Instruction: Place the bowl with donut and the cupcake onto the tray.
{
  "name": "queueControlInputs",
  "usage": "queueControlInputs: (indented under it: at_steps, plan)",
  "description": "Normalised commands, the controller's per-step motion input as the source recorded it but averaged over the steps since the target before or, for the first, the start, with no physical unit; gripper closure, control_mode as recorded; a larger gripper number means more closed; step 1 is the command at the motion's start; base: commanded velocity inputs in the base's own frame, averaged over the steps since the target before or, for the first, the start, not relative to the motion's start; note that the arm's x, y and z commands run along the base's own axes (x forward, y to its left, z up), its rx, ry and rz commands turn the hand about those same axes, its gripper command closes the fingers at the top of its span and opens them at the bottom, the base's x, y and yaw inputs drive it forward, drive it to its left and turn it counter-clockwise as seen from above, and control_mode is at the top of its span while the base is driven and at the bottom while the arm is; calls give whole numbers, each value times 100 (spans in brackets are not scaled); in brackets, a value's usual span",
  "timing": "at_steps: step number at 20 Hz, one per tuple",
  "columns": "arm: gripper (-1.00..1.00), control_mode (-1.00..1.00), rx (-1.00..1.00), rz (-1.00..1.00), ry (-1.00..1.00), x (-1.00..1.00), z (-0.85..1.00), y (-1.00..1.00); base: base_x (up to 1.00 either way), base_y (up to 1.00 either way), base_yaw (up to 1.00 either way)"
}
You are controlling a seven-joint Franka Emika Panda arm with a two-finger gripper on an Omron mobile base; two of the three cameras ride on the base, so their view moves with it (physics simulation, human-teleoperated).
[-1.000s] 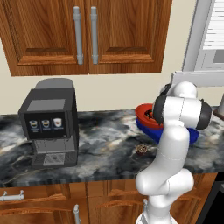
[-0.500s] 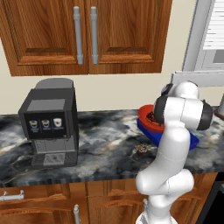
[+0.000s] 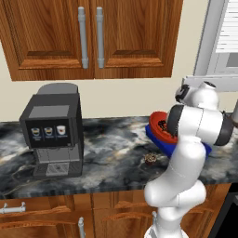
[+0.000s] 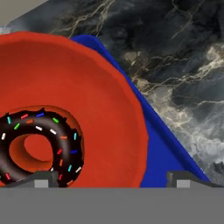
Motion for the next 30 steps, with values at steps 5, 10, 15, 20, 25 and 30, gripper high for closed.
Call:
queueControlInputs:
  at_steps: [5, 10, 15, 20, 25, 30]
  plan:
    - [-100, -100, 0, 0, 0, -68, 9, 31, 0, 0, 0]
    - [-100, -100, -3, 0, 1, -44, 0, 90, 0, 0, 0]
    - [-100, -100, -13, 0, 6, -25, 2, 98, 0, 0, 0]
    - [-100, -100, -13, 0, 16, -23, 0, 88, 0, 0, 0]
    - [-100, -100, -4, 0, 10, -7, 0, 60, 0, 0, 0]
    - [-100, -100, 0, 0, 2, 5, -17, 31, 0, 0, 0]
